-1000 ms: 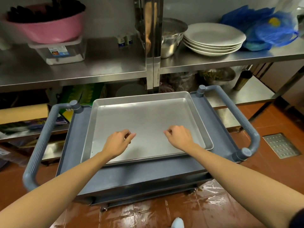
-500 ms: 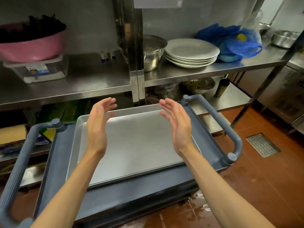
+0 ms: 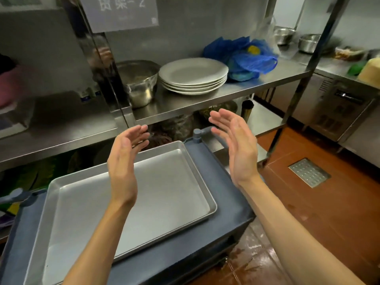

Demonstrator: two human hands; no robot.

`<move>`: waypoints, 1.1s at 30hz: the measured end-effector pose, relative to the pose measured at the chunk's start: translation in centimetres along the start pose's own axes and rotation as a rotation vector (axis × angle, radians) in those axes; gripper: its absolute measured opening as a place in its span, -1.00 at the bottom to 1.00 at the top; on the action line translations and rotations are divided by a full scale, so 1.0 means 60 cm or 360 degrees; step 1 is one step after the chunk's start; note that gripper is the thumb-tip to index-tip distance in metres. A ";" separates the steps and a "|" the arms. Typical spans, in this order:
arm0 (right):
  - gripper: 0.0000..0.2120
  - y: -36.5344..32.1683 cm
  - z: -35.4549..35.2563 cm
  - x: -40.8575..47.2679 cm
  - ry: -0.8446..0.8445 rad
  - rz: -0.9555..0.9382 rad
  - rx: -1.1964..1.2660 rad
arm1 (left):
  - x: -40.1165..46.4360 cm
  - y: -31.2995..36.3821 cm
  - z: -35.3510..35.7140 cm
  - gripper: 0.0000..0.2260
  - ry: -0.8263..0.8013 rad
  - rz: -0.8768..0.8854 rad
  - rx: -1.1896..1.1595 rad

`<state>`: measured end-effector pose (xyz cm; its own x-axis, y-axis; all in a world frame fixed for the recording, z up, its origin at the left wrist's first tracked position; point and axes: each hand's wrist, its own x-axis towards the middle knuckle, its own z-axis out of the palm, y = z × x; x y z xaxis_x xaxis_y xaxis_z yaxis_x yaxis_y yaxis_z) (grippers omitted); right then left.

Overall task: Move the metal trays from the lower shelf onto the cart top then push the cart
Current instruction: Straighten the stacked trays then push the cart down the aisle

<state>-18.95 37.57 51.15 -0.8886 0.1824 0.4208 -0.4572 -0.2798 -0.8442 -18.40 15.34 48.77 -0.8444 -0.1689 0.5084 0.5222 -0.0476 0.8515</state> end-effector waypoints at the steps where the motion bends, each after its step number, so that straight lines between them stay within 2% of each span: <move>1: -0.66 -0.001 -0.016 0.012 -0.0002 -0.0003 0.0006 | 0.006 -0.008 0.018 -0.70 -0.0006 0.0007 -0.0019; 14: -0.65 0.032 -0.147 0.218 0.0134 -0.0045 -0.0077 | 0.185 -0.145 0.236 -0.69 -0.0211 0.0030 -0.0139; 18: -0.63 0.058 -0.182 0.287 0.0076 -0.0006 -0.0085 | 0.225 -0.187 0.289 -0.69 -0.0186 0.0019 -0.0145; 25: -0.69 0.125 -0.241 0.434 -0.0210 0.0070 0.0067 | 0.273 -0.249 0.381 -0.68 0.0133 0.0006 0.0005; 33: -0.69 0.189 -0.278 0.556 -0.0898 0.0275 0.0367 | 0.274 -0.245 0.482 -0.64 0.0882 0.0081 0.0299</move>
<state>-53.17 56.21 50.09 -0.8040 -0.3910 0.4481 -0.2456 -0.4680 -0.8489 -43.44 41.74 48.32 -0.6040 -0.6582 0.4494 0.4877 0.1407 0.8616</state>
